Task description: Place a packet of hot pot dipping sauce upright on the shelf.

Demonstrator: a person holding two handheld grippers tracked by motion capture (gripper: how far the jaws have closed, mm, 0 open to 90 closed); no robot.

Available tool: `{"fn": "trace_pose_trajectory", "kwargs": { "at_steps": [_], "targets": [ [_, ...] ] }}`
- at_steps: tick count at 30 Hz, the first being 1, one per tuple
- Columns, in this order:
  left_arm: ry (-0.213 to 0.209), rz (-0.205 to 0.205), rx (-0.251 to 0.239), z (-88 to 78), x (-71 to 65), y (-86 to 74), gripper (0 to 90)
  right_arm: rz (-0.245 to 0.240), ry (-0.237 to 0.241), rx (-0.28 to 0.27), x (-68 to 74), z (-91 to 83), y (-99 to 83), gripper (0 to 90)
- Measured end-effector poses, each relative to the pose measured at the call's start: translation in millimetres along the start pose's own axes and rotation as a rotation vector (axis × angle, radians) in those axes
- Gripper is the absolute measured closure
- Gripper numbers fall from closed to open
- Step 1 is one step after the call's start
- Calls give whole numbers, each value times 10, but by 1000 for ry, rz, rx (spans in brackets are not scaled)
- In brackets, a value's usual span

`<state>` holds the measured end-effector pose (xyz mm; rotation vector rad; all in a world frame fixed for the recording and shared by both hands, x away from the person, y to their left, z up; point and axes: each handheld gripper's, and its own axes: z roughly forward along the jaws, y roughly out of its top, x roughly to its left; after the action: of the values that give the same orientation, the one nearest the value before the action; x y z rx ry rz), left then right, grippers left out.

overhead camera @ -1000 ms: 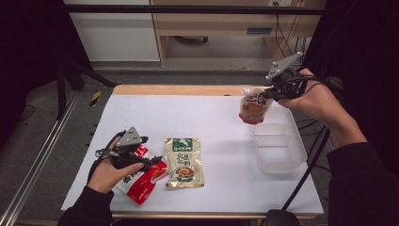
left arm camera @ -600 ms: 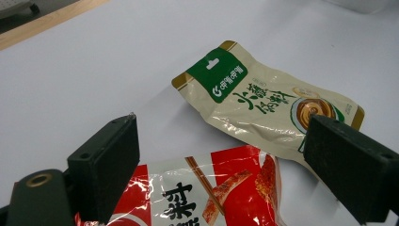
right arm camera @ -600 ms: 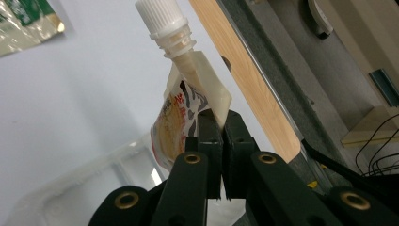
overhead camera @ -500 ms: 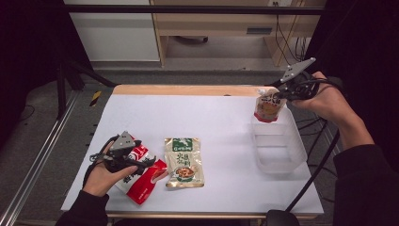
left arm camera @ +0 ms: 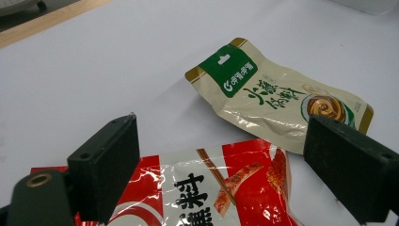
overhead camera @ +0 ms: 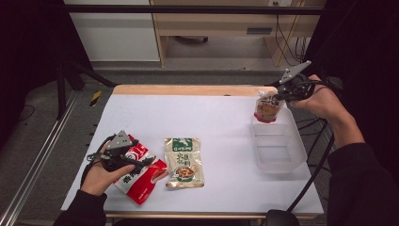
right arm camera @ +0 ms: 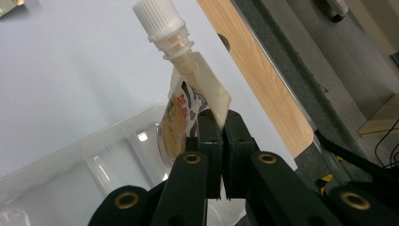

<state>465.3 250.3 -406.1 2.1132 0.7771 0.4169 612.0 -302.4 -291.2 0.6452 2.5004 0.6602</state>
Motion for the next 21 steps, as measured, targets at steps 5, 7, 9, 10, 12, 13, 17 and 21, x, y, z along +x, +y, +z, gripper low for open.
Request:
{"fn": "trace_pose_trajectory", "kwargs": {
  "at_steps": [5,7,9,10,12,13,17,21],
  "targets": [
    [3,-6,-1,-6,15,-18,113,30,19,-2,9,104,-123,883],
    [5,-10,2,1,18,-22,113,33,23,1,13,124,-146,884],
    [4,-8,1,6,13,-19,113,63,28,4,30,185,-202,884],
    [3,-6,2,10,9,-19,113,63,28,4,30,185,-202,884],
    [-1,-4,5,19,4,-18,113,68,39,8,43,230,-237,883],
    [-1,-3,7,22,3,-18,113,66,40,11,42,242,-248,883],
    [0,-4,10,31,1,-20,113,92,58,5,46,316,-310,882],
    [-2,-3,7,31,-5,-18,113,95,62,12,47,348,-333,880]
  ]
}}
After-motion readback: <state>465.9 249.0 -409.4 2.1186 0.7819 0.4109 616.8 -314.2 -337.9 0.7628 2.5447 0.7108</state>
